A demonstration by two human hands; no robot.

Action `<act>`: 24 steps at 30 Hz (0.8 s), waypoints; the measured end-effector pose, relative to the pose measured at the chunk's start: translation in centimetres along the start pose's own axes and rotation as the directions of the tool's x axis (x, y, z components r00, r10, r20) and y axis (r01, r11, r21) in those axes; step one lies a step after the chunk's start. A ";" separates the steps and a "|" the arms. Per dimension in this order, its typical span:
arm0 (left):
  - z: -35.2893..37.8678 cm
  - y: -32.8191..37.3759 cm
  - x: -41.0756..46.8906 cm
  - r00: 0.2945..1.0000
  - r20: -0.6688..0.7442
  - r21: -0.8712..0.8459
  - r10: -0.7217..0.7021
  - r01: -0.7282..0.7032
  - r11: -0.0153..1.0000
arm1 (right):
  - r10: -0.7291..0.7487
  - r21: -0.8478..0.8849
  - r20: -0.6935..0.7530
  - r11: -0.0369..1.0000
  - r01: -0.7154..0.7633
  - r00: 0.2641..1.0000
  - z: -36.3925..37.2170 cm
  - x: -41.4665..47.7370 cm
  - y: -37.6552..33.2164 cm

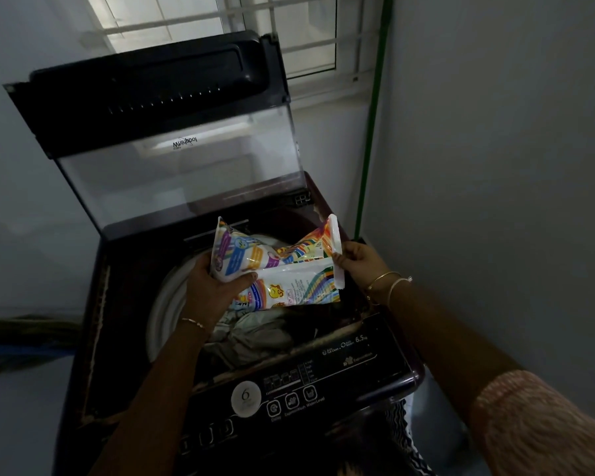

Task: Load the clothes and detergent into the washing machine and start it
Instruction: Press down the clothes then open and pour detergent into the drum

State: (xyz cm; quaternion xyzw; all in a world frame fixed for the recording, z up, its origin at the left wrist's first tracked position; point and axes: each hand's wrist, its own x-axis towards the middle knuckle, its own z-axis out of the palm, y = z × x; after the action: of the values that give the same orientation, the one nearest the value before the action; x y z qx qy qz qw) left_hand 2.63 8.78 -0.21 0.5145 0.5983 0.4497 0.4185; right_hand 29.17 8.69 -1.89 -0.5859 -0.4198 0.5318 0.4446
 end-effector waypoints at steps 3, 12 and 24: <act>0.3 0.4 0.0 1.000 -0.003 -0.004 0.015 -0.015 1.000 | -0.006 0.015 -0.032 1.000 0.006 0.999 0.1 0.2 0.1; 0.3 1.1 0.0 0.999 0.018 0.011 0.035 -0.035 0.999 | 0.002 -0.018 -0.016 1.000 -0.002 1.000 0.0 0.2 0.1; -0.6 1.2 0.1 0.997 0.056 0.014 0.054 -0.055 0.998 | 0.089 -0.022 0.076 0.996 -0.088 0.993 -0.4 -0.4 -0.9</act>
State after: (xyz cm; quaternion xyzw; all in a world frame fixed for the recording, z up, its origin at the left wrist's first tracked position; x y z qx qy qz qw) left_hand 2.37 8.94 1.12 0.5462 0.5754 0.4418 0.4187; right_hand 29.51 8.53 -0.86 -0.5871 -0.4151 0.5693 0.3986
